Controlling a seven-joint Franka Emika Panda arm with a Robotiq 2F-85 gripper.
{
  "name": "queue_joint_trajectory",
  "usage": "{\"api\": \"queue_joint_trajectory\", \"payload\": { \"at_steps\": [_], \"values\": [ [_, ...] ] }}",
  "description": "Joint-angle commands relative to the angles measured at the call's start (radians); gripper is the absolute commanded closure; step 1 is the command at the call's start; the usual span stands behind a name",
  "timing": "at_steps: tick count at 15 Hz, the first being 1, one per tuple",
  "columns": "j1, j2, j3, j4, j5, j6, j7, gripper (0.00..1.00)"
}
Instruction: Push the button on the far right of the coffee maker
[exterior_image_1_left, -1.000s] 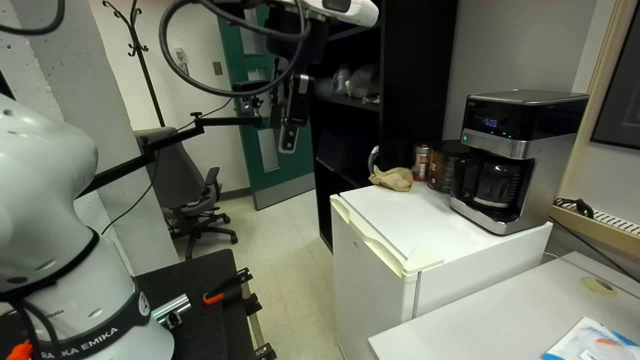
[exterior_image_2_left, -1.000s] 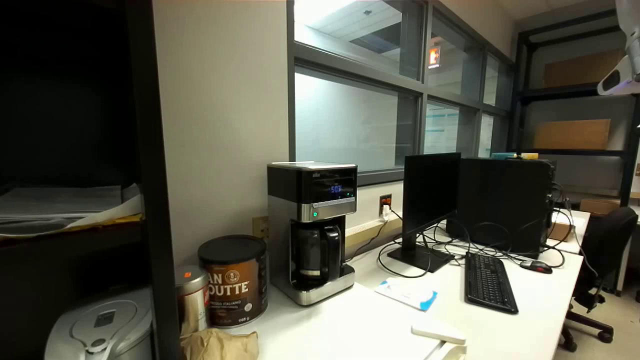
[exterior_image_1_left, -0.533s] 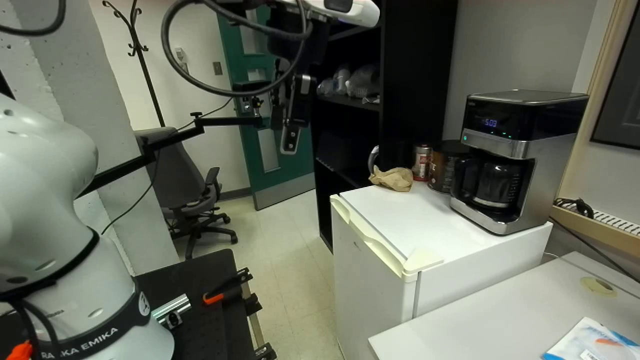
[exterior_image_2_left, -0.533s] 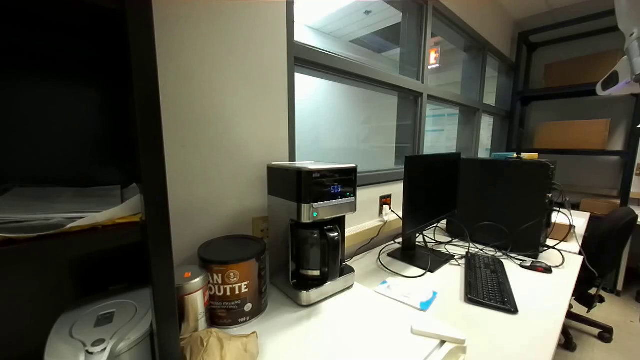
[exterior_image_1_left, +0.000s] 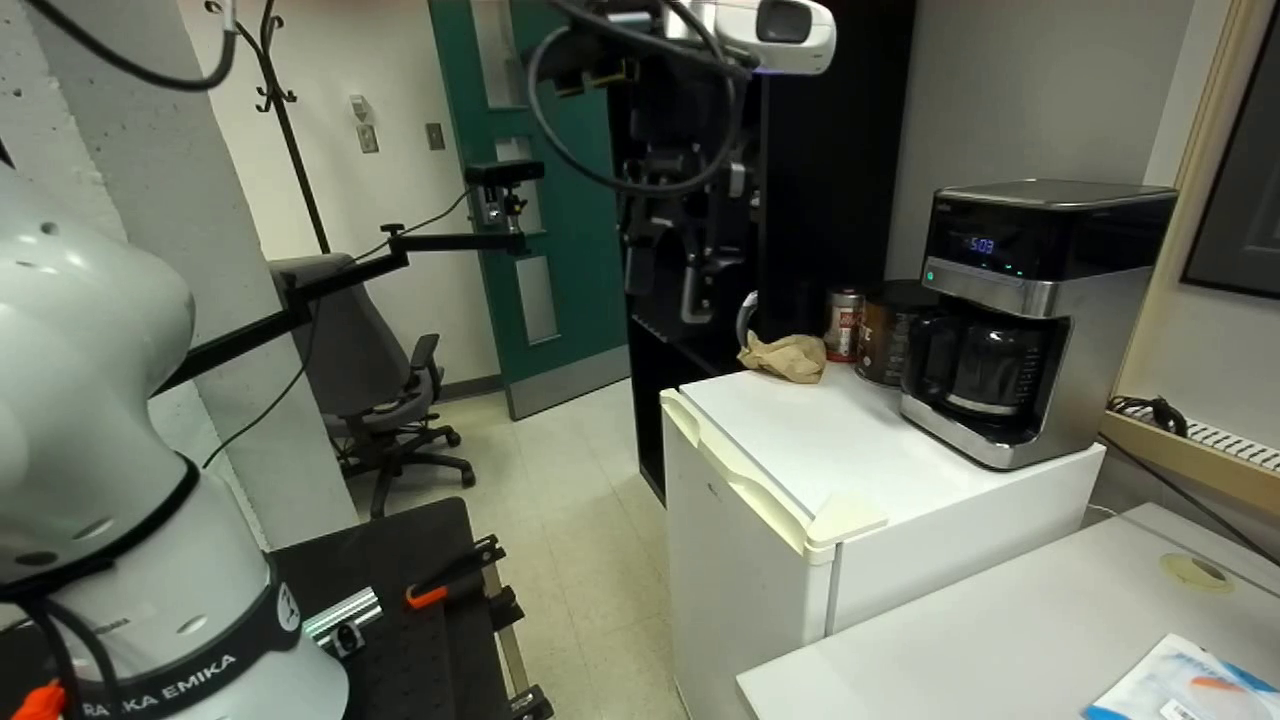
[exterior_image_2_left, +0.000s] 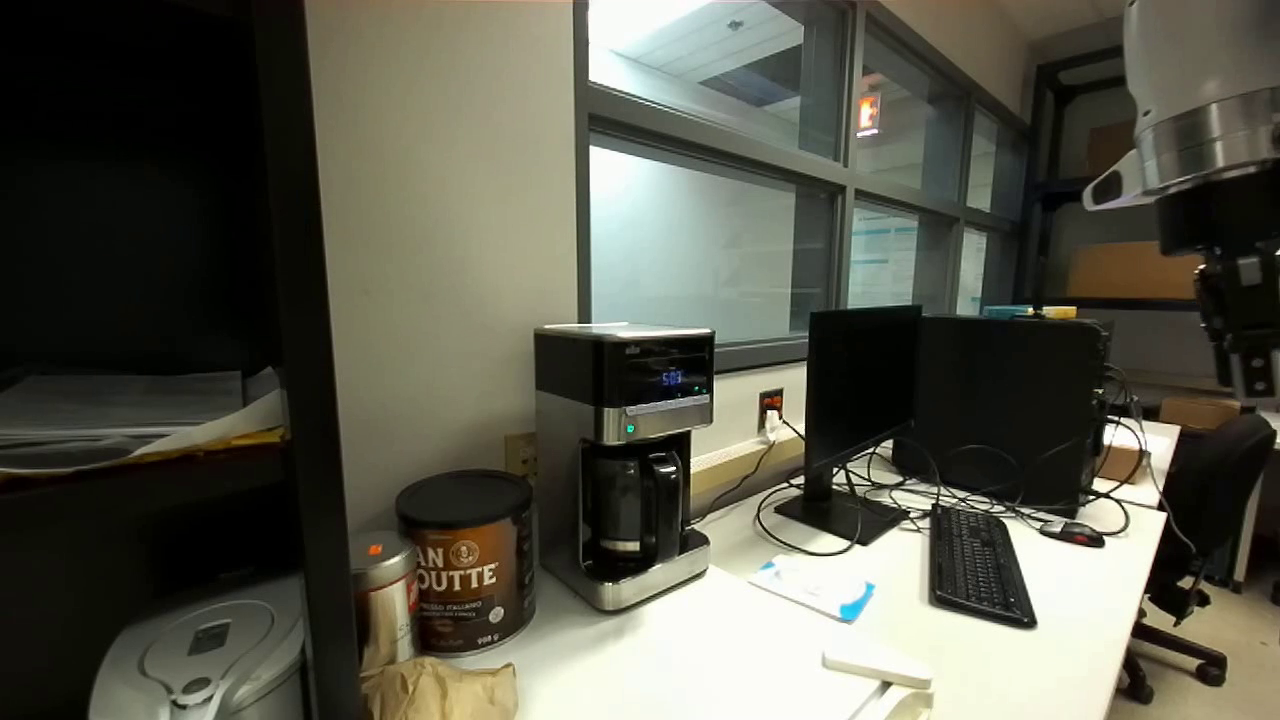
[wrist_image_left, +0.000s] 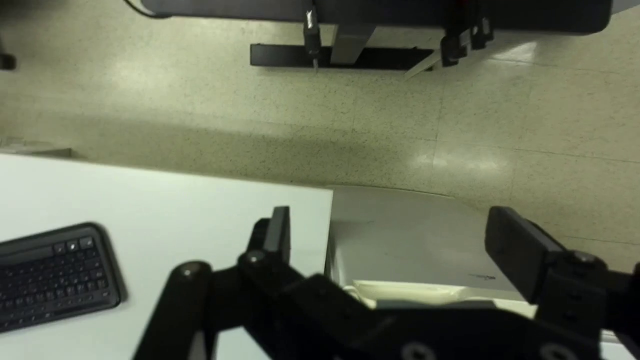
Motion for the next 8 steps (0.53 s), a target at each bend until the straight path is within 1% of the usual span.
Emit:
{"api": "queue_joint_trajectory", "payload": {
  "at_steps": [1, 5, 8],
  "values": [
    [0.014, 0.146, 0.038, 0.071, -0.103, 0.183, -0.033, 0.33],
    [0.01, 0.266, 0.062, 0.091, -0.238, 0.476, -0.022, 0.65],
    [0.002, 0.345, 0.061, 0.108, -0.355, 0.69, -0.015, 0.87]
  ]
}}
